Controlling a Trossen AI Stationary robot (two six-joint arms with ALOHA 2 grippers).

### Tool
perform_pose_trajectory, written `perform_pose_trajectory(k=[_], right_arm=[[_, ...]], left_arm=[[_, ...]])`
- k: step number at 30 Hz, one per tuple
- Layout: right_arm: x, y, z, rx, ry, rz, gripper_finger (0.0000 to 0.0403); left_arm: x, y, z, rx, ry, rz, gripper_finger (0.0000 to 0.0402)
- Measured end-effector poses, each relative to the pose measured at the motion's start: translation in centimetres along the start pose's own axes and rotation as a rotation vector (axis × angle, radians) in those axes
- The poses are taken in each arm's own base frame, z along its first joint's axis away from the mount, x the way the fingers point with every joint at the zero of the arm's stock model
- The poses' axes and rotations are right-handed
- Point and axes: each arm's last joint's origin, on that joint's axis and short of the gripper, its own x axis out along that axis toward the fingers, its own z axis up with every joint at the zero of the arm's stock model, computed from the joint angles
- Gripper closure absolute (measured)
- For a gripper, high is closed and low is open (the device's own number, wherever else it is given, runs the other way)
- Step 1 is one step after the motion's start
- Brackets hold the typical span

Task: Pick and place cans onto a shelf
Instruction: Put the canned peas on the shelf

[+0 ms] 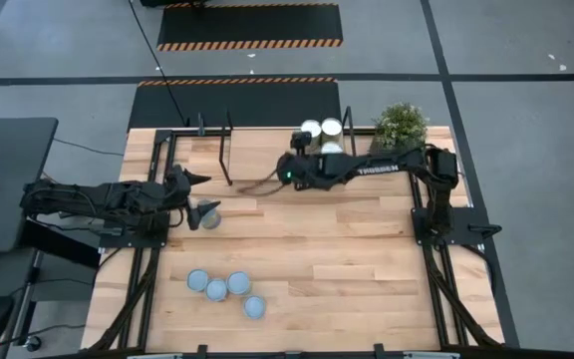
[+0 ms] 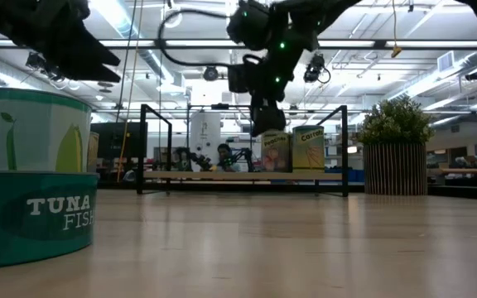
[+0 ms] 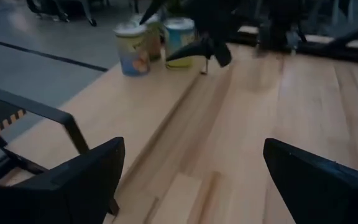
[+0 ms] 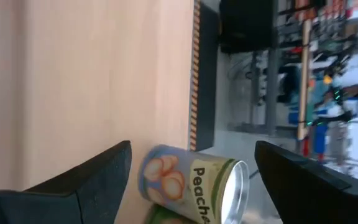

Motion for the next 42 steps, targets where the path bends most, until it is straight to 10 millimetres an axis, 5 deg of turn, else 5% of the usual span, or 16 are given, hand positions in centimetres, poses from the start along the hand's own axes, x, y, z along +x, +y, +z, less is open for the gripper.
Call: perform_pose_trajectory(k=[5, 11, 22, 36, 42], right_arm=[[-3.1, 2.5, 1.2, -0.038, -0.023, -0.014, 0.0054], [-5.9, 3.8, 0.4, 0.043, 0.008, 0.091, 0.0054], [-7.1, 8.2, -1.8, 0.056, 0.066, 0.149, 0.0054], [-8.1, 7.8, -1.5, 0.068, 0.022, 0.122, 0.0054], [-8.4, 7.4, -1.5, 0.080, 0.006, 0.119, 0.0054]], left_arm=[[0.1, -0.1, 0.9, -0.017, -0.007, -0.002, 0.0013], [-1.1, -0.1, 2.0, -0.005, 0.139, -0.092, 0.0013], [-0.1, -1.0, 0.3, -0.082, 0.549, -0.173, 0.0013], [3.5, -3.4, 3.6, 0.193, 0.998, -0.086, 0.0013], [4.9, -3.7, 2.9, 0.341, 1.249, -0.029, 0.0013]])
